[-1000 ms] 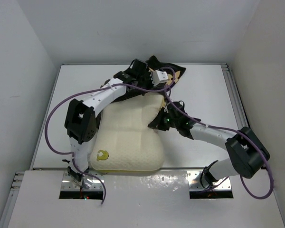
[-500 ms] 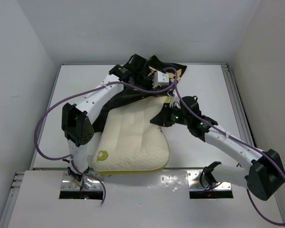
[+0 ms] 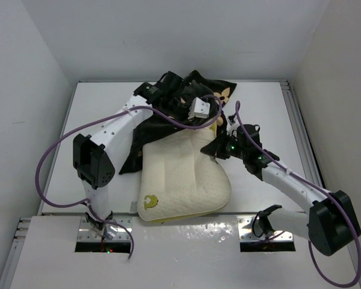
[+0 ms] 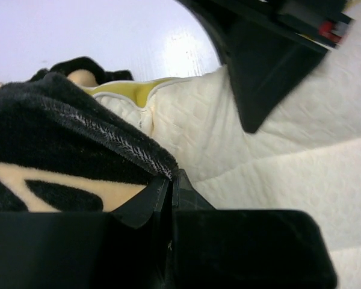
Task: Put the pillow into the pillowcase
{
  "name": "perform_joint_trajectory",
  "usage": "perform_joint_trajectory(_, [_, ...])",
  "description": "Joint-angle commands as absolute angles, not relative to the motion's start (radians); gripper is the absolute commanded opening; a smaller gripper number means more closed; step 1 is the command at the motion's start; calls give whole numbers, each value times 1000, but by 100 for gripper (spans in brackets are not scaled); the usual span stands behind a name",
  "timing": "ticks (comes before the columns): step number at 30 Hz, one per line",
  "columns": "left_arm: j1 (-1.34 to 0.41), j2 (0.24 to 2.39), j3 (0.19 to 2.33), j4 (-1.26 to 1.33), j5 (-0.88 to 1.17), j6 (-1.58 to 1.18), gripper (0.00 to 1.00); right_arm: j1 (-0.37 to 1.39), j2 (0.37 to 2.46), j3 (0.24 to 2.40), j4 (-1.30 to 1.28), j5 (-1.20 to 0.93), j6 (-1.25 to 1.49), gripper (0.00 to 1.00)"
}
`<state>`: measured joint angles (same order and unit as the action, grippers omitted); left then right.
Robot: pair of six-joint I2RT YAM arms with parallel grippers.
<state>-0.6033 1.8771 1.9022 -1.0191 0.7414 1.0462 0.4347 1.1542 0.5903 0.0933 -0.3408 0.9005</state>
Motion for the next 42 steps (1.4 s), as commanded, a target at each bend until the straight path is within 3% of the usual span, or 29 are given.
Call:
perform_joint_trajectory(1, [-634, 1824, 1870, -944, 755, 887, 0, 449, 1097, 629, 359, -310, 899, 0])
perform_joint_trajectory(10, [-632, 1841, 1917, -735, 606, 609, 5, 584, 1095, 597, 341, -506, 792, 0])
perform_joint_trajectory(17, [-666, 1853, 1933, -826, 690, 687, 12, 575, 1153, 633, 370, -704, 776, 0])
perform_joint_trajectory(20, [-686, 1848, 1925, -955, 768, 810, 0, 525, 1151, 632, 336, -614, 765, 0])
perform_joint_trajectory(24, [-710, 1819, 1849, -1106, 813, 991, 0, 405, 1121, 588, 341, -353, 836, 0])
perform_joint_trajectory(28, [-706, 1772, 1746, -1094, 785, 1019, 0, 362, 1097, 560, 348, -84, 957, 0])
perform_joint_trajectory(31, [-713, 1746, 1683, -1051, 772, 1016, 0, 356, 1109, 552, 321, -3, 1015, 0])
perform_joint_trajectory(35, [-709, 1744, 1644, -928, 692, 887, 1, 376, 1140, 552, 298, -64, 1011, 0])
perform_joint_trajectory(38, [-690, 1747, 1628, -830, 589, 760, 9, 393, 1134, 531, 258, -80, 989, 27])
perform_joint_trajectory(39, [-683, 1746, 1620, -781, 533, 708, 10, 394, 1129, 529, 239, -83, 971, 54])
perform_joint_trajectory(41, [-670, 1743, 1600, -723, 474, 649, 19, 393, 1118, 558, 136, -92, 938, 77])
perform_joint_trajectory(42, [-669, 1743, 1595, -709, 462, 634, 22, 391, 1112, 558, 88, -81, 921, 80])
